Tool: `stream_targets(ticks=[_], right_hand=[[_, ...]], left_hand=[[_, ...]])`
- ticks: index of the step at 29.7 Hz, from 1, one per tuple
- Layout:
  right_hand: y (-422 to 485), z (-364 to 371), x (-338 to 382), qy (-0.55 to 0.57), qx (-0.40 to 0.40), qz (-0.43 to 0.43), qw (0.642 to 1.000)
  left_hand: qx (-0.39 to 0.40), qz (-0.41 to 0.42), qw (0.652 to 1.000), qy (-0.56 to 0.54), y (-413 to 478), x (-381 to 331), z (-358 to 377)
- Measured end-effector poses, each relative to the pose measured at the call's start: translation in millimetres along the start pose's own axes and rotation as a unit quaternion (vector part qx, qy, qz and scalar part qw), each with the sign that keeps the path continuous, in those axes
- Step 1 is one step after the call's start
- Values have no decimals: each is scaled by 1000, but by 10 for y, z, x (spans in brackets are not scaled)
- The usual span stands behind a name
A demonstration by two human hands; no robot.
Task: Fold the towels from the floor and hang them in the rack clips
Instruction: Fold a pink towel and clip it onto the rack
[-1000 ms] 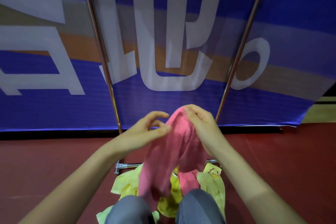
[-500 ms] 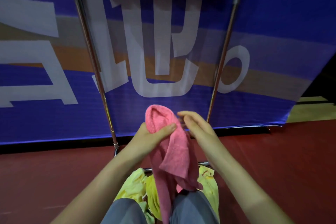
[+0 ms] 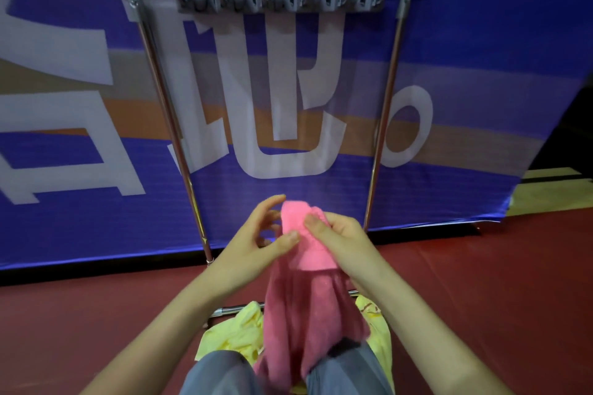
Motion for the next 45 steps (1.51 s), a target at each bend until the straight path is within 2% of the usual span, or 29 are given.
stream_targets(ticks=[2, 5, 8, 13, 16, 19, 26, 30, 34, 38, 45], right_hand=[[-16, 63, 46, 5, 21, 7, 1000], [-29, 100, 56, -5, 44, 39, 998], [-85, 49, 46, -40, 33, 55, 997], [-310, -14, 35, -105, 43, -57, 992], [-412, 37, 115, -192, 31, -151, 969], [-450, 88, 191, -242, 2, -206, 948], [-469, 70, 297, -176, -60, -212, 960], [-425, 50, 346, -89, -69, -200, 973], [-381, 111, 248, -103, -46, -157, 981], [-386, 64, 193, -36, -61, -116, 991], [-362, 119, 169, -39, -48, -109, 992]], left_hand=[[16, 11, 1000, 17, -11, -48, 25], [6, 11, 1000, -17, -50, -116, 53], [-12, 7, 999, -36, -105, -186, 29], [-60, -33, 996, -60, -147, -182, -35], [-56, -68, 990, -108, -174, -153, 32], [-46, -85, 985, -142, -199, -152, 80], [-22, -82, 989, -124, -294, -141, 126], [-17, -29, 994, -109, -341, -240, 118], [1, 51, 996, -72, -361, -410, 65], [17, 55, 997, -45, -357, -405, 99], [-45, 60, 995, -61, -341, -446, 26]])
Point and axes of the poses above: each hand's wrist, its own y-axis towards the middle knuckle, its own z-axis out of the palm, x = y × z, the point moved 7 cm from there along y, towards the middle knuckle, and after that the axes turned 8 degrees about z, right-handed, at the moved point
